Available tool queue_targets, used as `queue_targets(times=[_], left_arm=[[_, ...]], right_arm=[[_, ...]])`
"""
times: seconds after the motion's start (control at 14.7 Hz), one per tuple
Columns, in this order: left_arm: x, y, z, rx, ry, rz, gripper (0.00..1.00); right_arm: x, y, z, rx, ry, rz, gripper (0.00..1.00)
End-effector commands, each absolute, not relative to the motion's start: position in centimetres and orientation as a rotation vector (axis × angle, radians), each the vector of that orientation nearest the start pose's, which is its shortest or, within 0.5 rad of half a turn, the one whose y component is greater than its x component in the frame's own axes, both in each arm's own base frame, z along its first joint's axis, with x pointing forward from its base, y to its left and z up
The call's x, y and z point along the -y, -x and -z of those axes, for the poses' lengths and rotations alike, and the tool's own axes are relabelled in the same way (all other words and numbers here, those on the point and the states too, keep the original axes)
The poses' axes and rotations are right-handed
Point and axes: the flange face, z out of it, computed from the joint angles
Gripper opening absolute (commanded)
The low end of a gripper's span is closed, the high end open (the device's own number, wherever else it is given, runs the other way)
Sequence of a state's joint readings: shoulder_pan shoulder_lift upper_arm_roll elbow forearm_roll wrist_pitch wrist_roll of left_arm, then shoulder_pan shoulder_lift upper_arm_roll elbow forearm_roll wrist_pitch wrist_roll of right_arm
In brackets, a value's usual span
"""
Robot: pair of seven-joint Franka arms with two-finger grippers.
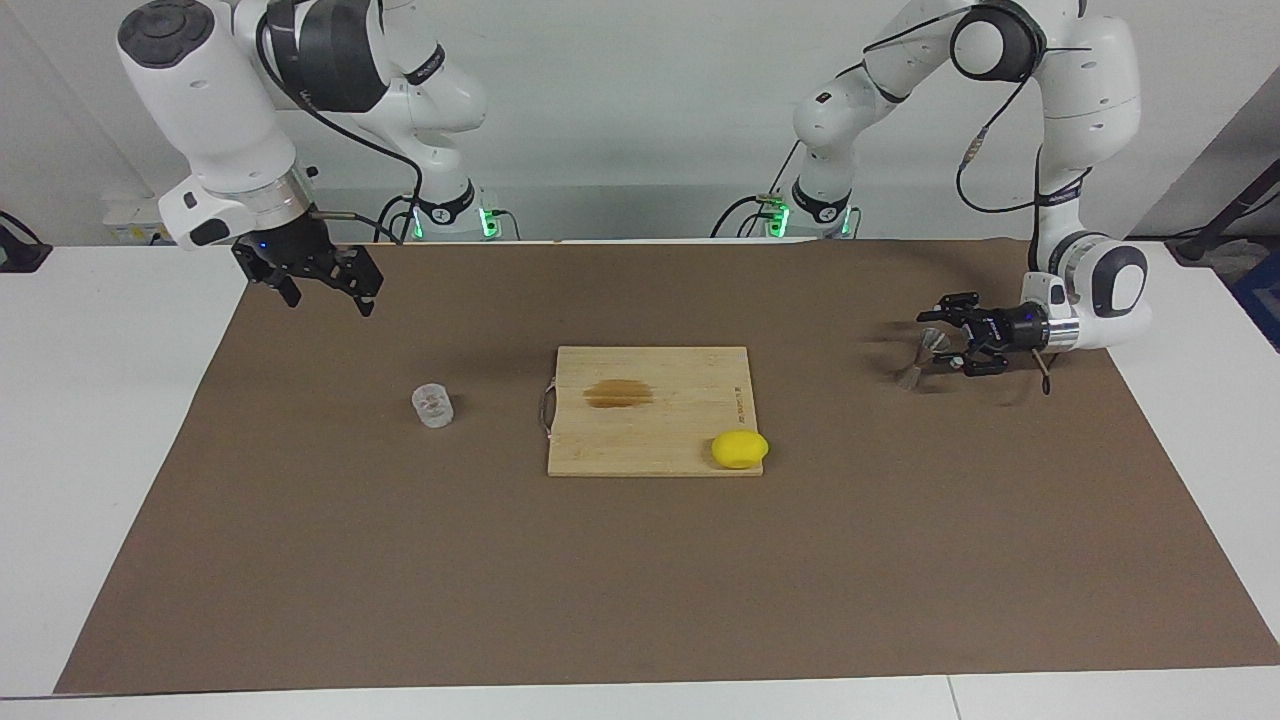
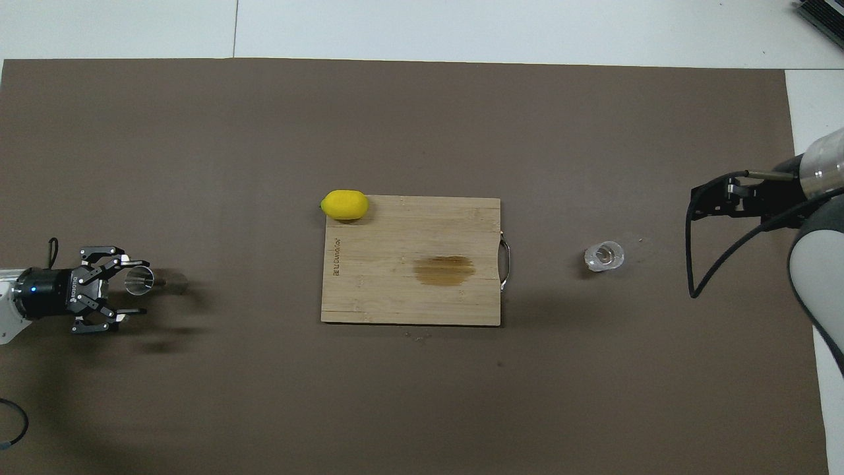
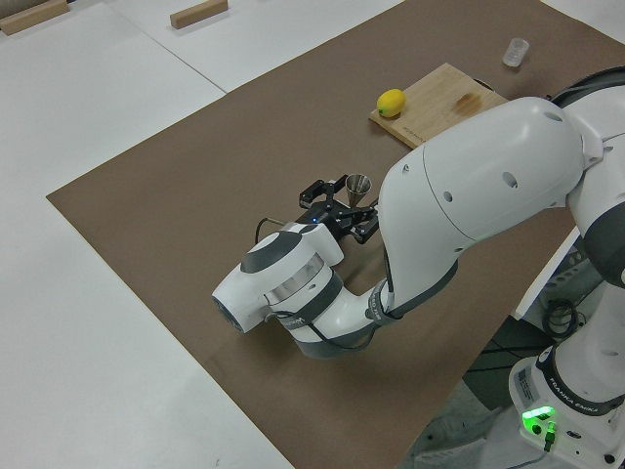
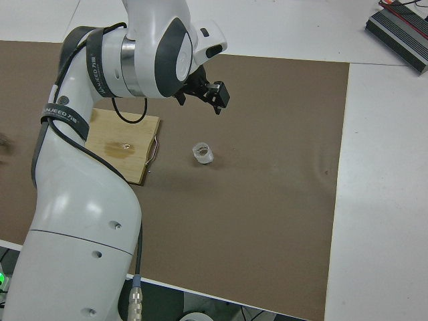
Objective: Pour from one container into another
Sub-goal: 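Close the left gripper around the small metal cup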
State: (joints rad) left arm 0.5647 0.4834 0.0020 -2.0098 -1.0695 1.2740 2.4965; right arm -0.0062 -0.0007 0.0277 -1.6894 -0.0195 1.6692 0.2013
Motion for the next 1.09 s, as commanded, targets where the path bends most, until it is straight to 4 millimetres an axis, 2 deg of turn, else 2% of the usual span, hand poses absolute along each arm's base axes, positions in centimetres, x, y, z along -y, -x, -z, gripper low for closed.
queue_targets(times=[0.0,0.14,0.34,0.61,0.82,1.02], left_arm=[[-17.2,-47.8,-24.2,1.185,-1.293,-1.158,0.72],[-17.4,-47.7,-24.2,1.178,-1.297,-1.162,0.70],[-17.7,-47.7,-24.2,1.172,-1.303,-1.166,0.56],[-17.6,-47.9,-24.3,1.170,-1.308,-1.164,0.44],[-16.8,-48.5,-24.7,1.164,-1.289,-1.176,0.36],[-16.1,-49.0,-25.0,1.124,-1.295,-1.154,0.32]], right_arm=[[-0.9,-55.6,-57.9,-0.303,3.130,-0.033,1.00],[-0.9,-55.6,-57.9,-0.303,3.130,-0.033,1.00],[-0.9,-55.6,-58.0,-0.303,3.129,-0.031,1.00],[-0.9,-55.6,-57.9,-0.303,3.130,-0.033,1.00],[-0.9,-55.6,-58.0,-0.303,3.129,-0.031,1.00],[-0.9,-55.6,-58.0,-0.303,3.129,-0.031,1.00]])
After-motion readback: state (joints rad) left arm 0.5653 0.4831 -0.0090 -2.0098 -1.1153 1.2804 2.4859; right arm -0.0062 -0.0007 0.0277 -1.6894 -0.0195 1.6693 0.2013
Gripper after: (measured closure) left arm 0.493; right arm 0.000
